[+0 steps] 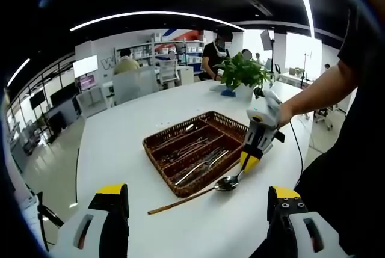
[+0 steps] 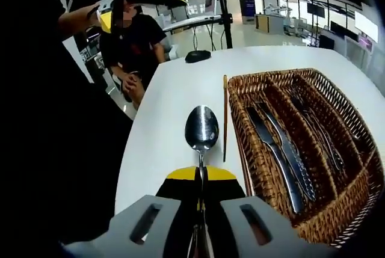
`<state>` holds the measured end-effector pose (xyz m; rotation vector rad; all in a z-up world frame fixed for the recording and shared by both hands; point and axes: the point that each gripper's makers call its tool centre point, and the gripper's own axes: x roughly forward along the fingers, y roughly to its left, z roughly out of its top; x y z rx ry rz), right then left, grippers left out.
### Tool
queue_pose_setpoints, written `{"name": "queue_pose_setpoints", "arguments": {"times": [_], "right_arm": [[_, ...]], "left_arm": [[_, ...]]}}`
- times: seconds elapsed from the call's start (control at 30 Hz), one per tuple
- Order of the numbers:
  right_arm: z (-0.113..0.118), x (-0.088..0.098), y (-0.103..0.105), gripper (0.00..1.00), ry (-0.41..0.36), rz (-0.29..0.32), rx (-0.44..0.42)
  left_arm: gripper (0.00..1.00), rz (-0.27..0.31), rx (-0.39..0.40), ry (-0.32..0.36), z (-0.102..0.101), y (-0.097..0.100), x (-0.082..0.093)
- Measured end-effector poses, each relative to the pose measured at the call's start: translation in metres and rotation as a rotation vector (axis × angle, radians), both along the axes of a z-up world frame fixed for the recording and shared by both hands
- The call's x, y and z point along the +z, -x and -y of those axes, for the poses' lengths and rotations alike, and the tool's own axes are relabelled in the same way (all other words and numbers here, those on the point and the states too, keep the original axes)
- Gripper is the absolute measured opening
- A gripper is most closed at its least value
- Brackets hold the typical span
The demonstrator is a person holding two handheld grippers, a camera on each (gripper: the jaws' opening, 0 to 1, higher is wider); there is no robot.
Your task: Arrange the knives, forks, and spoons in their matching storage slots by inserting each utensil handle-first until every utensil is classified and aligned in the correct compartment
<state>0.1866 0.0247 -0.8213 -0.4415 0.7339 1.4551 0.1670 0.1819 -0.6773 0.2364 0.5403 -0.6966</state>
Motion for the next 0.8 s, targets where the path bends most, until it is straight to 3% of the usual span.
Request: {"name": "queue_pose_setpoints", "arguments": {"times": [0.4,0.8], "right_arm": [[0.004,0.019,-0.008,0.00,0.043,0.088,0.026],[0.013,0.043,-0.019,0.00,0.063,0.146,-0.007]], "left_arm": [[1.00,0.013,-0.003,0.013,0.006,-0.004,0.004],[1.00,0.007,-0.017,0.025,0.011,0.001,0.005]]}}
